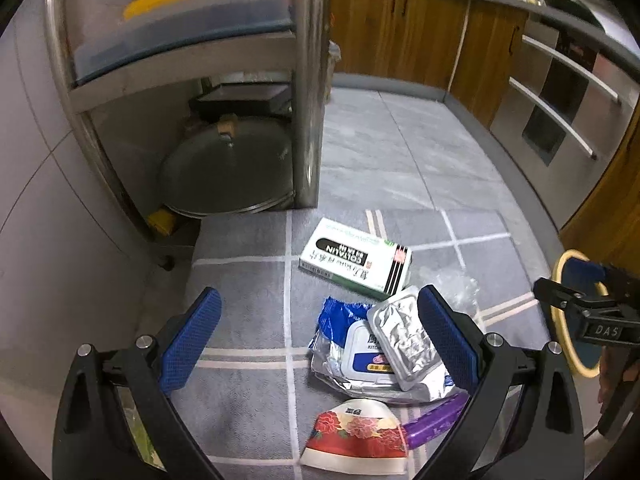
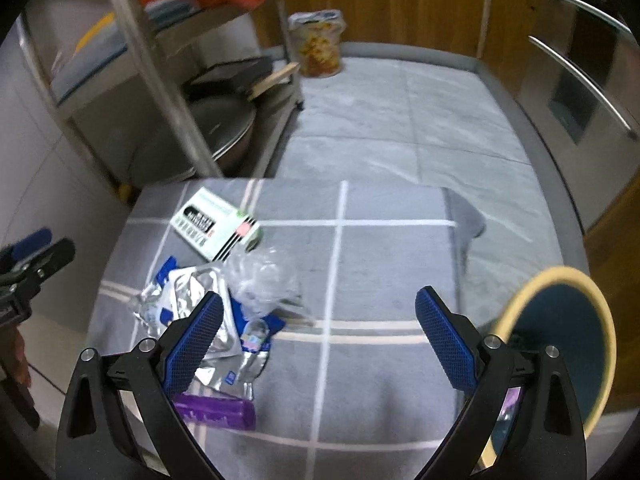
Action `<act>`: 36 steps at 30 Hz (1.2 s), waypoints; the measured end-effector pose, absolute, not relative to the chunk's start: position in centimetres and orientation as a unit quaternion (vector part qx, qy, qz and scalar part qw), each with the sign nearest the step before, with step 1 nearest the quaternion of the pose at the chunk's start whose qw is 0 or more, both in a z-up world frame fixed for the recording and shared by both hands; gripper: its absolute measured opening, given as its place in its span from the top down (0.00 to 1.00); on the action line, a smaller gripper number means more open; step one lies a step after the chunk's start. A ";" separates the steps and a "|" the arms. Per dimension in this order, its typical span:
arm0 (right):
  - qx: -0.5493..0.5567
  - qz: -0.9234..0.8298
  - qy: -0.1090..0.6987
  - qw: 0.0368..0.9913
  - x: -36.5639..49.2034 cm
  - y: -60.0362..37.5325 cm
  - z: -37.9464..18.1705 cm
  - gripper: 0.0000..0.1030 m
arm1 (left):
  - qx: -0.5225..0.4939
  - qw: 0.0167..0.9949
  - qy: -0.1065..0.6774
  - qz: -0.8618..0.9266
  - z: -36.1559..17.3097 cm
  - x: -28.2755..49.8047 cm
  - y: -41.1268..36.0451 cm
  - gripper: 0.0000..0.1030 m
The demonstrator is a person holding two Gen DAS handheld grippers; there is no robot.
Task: Collect trash
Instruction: 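Move both grippers back over the remaining trash on the mat, then grasp the clear plastic bag with the right gripper while the left grasps the silver foil tray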
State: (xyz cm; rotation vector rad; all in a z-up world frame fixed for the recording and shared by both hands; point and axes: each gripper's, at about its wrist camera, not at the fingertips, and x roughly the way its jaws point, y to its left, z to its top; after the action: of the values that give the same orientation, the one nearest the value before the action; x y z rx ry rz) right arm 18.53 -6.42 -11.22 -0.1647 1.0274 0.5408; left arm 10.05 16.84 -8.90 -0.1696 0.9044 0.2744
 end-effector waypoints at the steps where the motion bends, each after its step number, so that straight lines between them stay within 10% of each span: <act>1: -0.088 0.260 0.485 0.830 18.6 -5.8 -11.6 0.07 | -0.079 0.885 0.440 0.130 -9.2 10.3 16.8 0.06; 13: -0.146 0.303 0.517 0.787 20.1 -1.1 -16.0 0.11 | -0.069 0.871 0.474 0.108 -11.4 13.4 16.4 0.06; 19: -0.153 0.312 0.545 0.763 20.8 -0.4 -17.5 0.41 | -0.073 0.867 0.482 0.103 -11.9 14.3 16.3 0.06; 25: -0.130 0.305 0.561 0.758 21.6 -1.3 -17.4 0.94 | -0.073 0.861 0.495 0.095 -12.9 14.9 15.7 0.06; 36: -0.064 0.244 0.571 0.781 24.1 -5.3 -16.6 0.97 | -0.091 0.840 0.530 0.078 -16.8 15.7 12.4 0.06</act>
State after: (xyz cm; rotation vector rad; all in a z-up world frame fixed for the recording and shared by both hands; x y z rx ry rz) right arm 24.07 -5.30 -16.59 -0.1377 1.2329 0.5270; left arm 15.70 12.40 -16.84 -0.1916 1.1200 0.1651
